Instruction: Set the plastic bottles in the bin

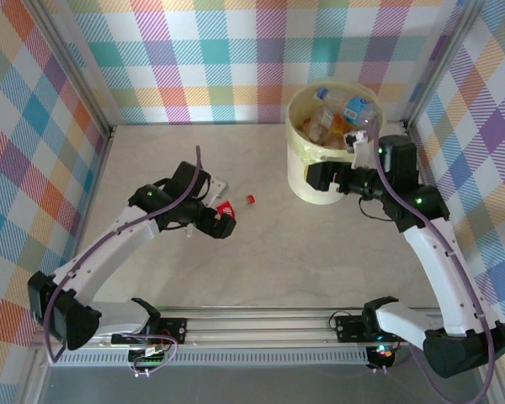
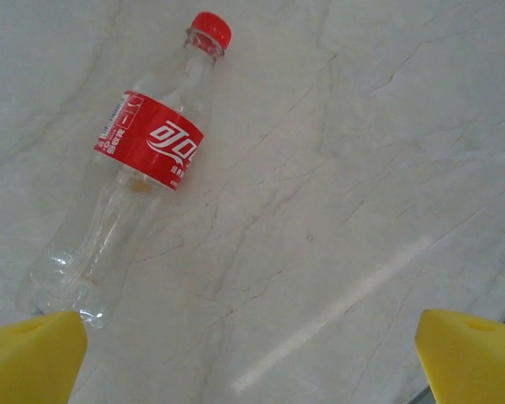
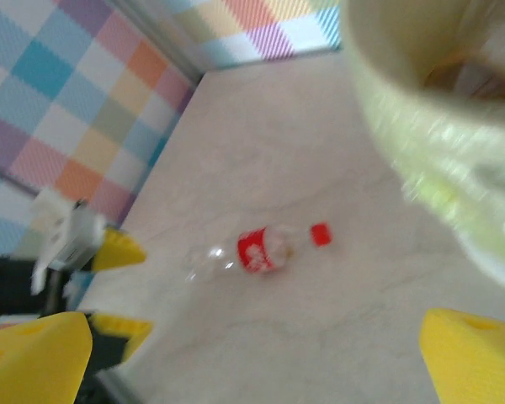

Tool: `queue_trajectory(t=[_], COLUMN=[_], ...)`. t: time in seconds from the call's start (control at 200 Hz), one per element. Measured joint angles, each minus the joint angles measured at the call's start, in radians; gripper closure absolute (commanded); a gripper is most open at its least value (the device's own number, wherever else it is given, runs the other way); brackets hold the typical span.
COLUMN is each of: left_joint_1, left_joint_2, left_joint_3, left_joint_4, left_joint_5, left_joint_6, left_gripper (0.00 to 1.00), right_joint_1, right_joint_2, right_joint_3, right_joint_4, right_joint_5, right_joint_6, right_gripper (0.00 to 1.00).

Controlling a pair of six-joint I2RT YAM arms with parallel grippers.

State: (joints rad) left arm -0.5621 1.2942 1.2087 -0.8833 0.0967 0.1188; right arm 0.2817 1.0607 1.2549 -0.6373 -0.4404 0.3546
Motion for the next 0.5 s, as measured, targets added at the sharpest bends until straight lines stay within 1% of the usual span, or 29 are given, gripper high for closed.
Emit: queue_trajectory(t=[0.11,0.23,0.5], left_joint_1=[0.014,0.018,0.029], left_joint_2=[0.08,0.163,0.339], left_joint_3=[0.02,0.041,0.101], left_joint_4=[-0.018,-0.032,-0.031], left_joint_5=[0.007,0.002,-0.105], left_joint_6=[0.035,0.06,0.093], left_gripper=[0.0,0.0,0.01], right_joint_1=[0.0,0.0,0.0], right_joint_2=[-0.04,-0.083,-0.149], right_joint_3=[-0.082,-0.152,-0.246], right_joint_4=[0.014,0.018,0.049], right_joint_5=[-0.068,-0.109,-0.193], right_joint_6=[0.036,0.058,0.126], right_gripper=[0.0,0.0,0.0])
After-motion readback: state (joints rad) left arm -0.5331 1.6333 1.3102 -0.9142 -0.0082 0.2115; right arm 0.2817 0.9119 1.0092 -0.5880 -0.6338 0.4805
